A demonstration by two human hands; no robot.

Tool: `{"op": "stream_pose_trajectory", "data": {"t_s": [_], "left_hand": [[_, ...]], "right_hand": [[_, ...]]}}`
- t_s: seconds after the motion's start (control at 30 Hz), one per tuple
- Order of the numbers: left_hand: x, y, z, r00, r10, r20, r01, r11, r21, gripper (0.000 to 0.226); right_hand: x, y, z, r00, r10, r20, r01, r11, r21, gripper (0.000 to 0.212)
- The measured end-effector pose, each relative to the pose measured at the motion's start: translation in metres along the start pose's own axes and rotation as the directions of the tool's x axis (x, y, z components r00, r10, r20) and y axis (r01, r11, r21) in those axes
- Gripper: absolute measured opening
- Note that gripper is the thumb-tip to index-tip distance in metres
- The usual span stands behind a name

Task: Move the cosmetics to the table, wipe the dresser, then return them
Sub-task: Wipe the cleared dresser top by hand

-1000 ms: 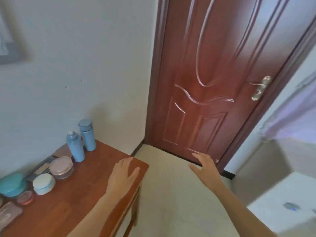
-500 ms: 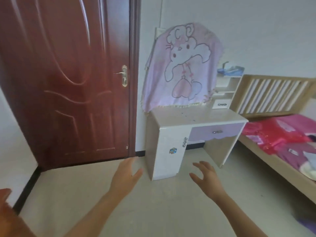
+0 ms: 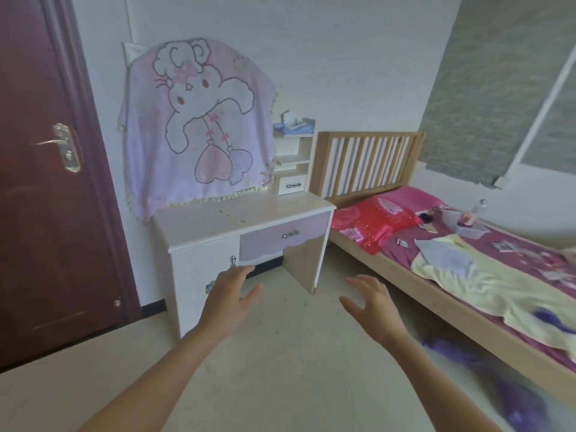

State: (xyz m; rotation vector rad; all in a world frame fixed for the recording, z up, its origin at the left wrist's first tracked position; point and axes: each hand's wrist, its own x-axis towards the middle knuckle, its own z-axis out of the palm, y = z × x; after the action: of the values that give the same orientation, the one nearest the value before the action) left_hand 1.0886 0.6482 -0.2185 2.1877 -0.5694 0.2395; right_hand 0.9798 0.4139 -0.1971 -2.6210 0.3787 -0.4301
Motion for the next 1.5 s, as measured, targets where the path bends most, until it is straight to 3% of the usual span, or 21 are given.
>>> {"op": "stream_pose_trajectory", "data": {"t_s": [0.5, 0.73, 0.9, 1.17, 1.5], "left_hand": [[0.216, 0.007, 0.113, 1.0, 0.022, -0.017, -0.024, 0.992, -0.122, 0.038], [0.288, 0.003, 0.191, 0.996, 0.01, 0.094, -0.001, 0.995, -0.103, 0.04], [0.363, 0.021, 0.237, 1.0, 0.023, 0.01, -0.022, 0.994, -0.107, 0.036], [0.515, 0.059, 0.266, 0.984, -0.009, -0.179, 0.014, 1.0, 0.026, 0.039], [0.681, 0.037, 0.251, 0.971, 0.002, -0.239, 0.065, 0.961, 0.271, 0.042]], "right_hand": [[0.219, 0.079, -0.03, 0.999, -0.039, -0.01, 0.036, 0.986, -0.162, 0.047], [0.302, 0.141, -0.016, 0.999, -0.017, 0.037, 0.023, 0.989, -0.149, 0.049], [0.395, 0.186, -0.03, 0.994, -0.105, 0.016, 0.106, 0.981, -0.165, 0.049], [0.582, 0.21, -0.08, 0.938, -0.346, 0.011, 0.343, 0.923, -0.173, 0.048], [0.774, 0.176, -0.069, 0.879, -0.476, 0.042, 0.473, 0.854, -0.216, 0.049]]}}
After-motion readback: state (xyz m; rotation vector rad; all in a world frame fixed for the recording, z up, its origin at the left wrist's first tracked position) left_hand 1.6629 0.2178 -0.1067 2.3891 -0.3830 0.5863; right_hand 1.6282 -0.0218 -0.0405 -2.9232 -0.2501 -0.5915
